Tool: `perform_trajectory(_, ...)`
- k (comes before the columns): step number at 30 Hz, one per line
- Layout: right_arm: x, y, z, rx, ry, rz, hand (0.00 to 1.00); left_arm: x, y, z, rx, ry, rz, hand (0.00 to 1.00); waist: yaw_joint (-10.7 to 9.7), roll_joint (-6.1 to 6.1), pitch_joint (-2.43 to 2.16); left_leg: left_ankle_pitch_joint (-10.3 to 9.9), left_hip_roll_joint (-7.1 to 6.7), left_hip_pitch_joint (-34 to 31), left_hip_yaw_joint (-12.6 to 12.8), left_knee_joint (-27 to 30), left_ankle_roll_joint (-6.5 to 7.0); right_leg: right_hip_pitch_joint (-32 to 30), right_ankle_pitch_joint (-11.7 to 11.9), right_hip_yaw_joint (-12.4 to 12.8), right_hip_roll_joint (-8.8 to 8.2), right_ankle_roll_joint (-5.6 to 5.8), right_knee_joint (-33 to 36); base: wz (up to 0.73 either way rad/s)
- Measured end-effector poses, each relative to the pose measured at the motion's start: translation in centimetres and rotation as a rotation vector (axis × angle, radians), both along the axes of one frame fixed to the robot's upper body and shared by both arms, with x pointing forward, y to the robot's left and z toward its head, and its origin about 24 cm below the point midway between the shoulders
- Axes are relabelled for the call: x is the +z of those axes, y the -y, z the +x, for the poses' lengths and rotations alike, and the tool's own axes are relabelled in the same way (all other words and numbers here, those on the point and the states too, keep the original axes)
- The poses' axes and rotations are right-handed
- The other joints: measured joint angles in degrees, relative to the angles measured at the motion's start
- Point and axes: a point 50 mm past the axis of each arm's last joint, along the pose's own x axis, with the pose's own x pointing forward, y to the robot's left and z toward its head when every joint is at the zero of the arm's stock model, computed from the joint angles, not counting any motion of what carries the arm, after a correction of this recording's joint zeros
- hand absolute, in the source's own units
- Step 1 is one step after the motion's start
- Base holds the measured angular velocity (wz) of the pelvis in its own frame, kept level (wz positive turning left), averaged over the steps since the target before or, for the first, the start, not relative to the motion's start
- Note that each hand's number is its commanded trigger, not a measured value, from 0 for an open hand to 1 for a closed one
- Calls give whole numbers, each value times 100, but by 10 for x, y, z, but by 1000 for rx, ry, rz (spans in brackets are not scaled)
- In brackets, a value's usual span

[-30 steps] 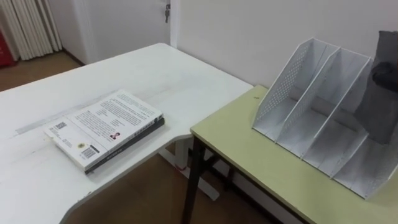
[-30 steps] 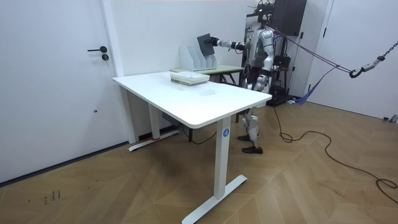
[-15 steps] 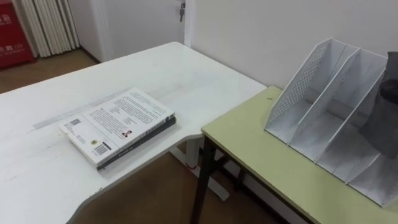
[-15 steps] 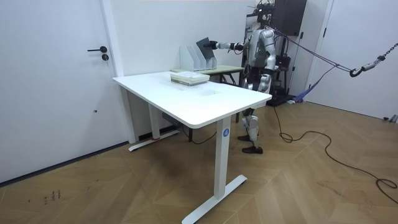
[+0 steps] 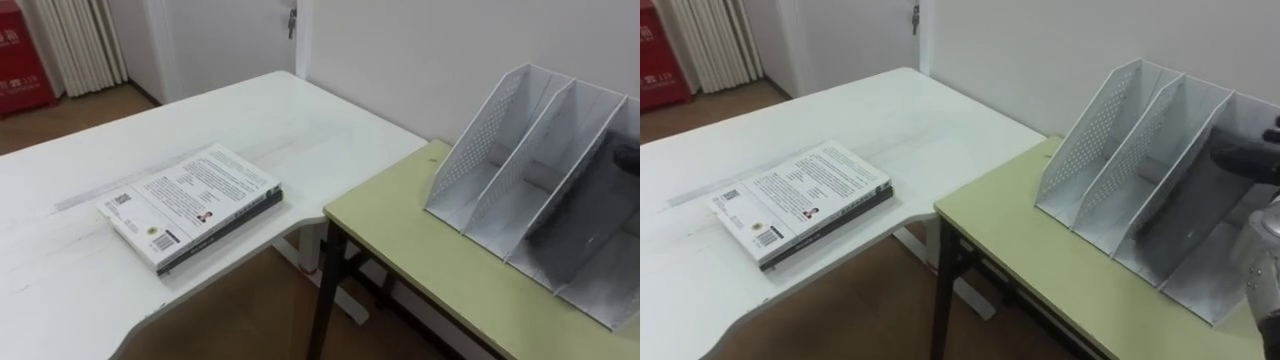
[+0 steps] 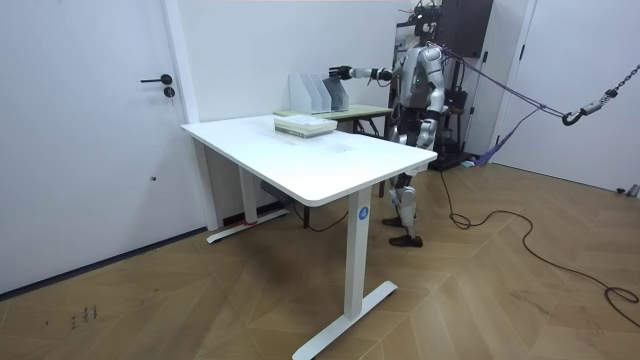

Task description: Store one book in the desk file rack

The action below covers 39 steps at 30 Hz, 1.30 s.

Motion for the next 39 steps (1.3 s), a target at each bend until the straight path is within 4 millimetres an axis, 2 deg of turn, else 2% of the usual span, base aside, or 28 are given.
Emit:
perform_trajectory(12,4,5,-3,-37,16,5,0,0,-1,-4,2,-9,4,0,1,12,1,3,-1,50,13,-1,1,43,0,12,-2,0,8,0)
perform_trajectory(21,20,1,5,-27,81,-1,0,0,-1,-6,3,-18,7,0,-3,130,35,3,-1,38,33,-13,2,15,1,51,2,1,-3,-1)
perform_trajectory(23,23,1,6,-25,97,11,0,0,0,-7,4,-23,5,0,-16,146,29,3,0,38,33,-23,2,13,1,51,3,1,-5,0)
perform_trajectory(34,23,0,7,-10,110,35,0,0,-1,-7,4,-36,18,0,-13,134,31,4,-2,45,27,-32,3,7,1,51,-2,1,-4,0)
perform_trajectory(39,41,-10,12,61,188,15,0,-1,0,-9,0,-36,19,0,-22,153,28,4,-1,34,64,-34,4,-13,-2,67,-3,5,-13,-2)
